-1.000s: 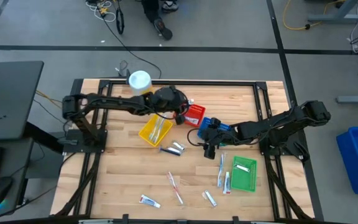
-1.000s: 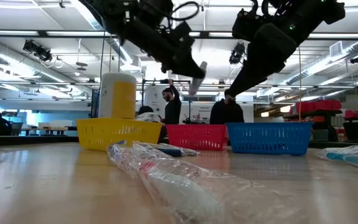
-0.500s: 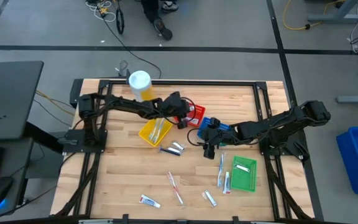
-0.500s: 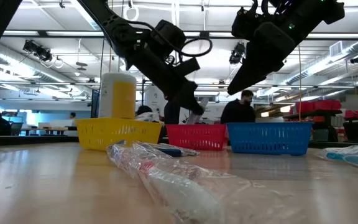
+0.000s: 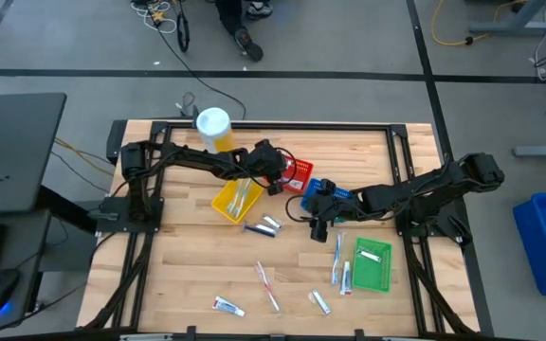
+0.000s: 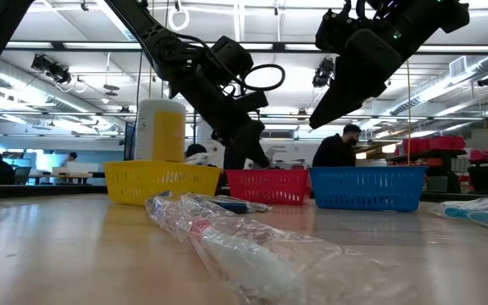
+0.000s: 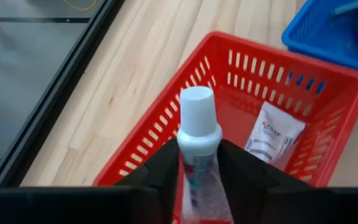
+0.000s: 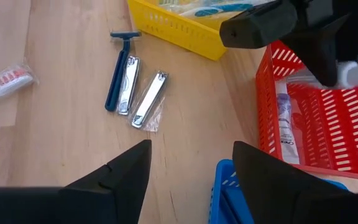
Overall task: Pick & Place Travel size toiletries
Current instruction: Put the white toothpaste into the red bin, then put the blue razor into the blue bin
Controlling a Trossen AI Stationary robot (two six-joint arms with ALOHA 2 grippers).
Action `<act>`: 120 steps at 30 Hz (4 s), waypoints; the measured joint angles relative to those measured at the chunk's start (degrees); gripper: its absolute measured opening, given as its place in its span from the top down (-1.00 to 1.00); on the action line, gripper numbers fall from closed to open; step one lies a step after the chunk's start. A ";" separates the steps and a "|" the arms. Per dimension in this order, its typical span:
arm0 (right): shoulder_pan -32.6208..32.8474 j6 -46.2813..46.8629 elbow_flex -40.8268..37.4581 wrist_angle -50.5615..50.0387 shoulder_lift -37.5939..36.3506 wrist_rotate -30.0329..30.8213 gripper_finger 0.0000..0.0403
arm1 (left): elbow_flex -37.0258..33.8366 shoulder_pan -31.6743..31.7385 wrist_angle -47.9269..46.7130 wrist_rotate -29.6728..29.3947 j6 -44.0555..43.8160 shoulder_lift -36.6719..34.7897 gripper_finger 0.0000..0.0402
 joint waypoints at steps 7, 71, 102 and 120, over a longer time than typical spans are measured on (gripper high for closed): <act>0.01 -0.02 0.00 0.03 0.00 0.00 -0.23 | 0.00 -0.10 0.01 -0.02 -0.78 0.00 0.11; 5.27 1.70 11.15 36.35 32.06 -2.37 -0.13 | -25.73 -27.23 -20.22 -15.73 -18.52 -58.42 0.15; 2.66 4.12 11.23 33.95 37.97 -4.45 0.00 | -25.70 -27.19 -19.08 -13.46 -19.11 -58.29 0.15; 2.36 3.61 11.19 32.31 38.03 -3.85 0.58 | -25.68 -27.19 -19.08 -13.92 -18.65 -58.29 0.15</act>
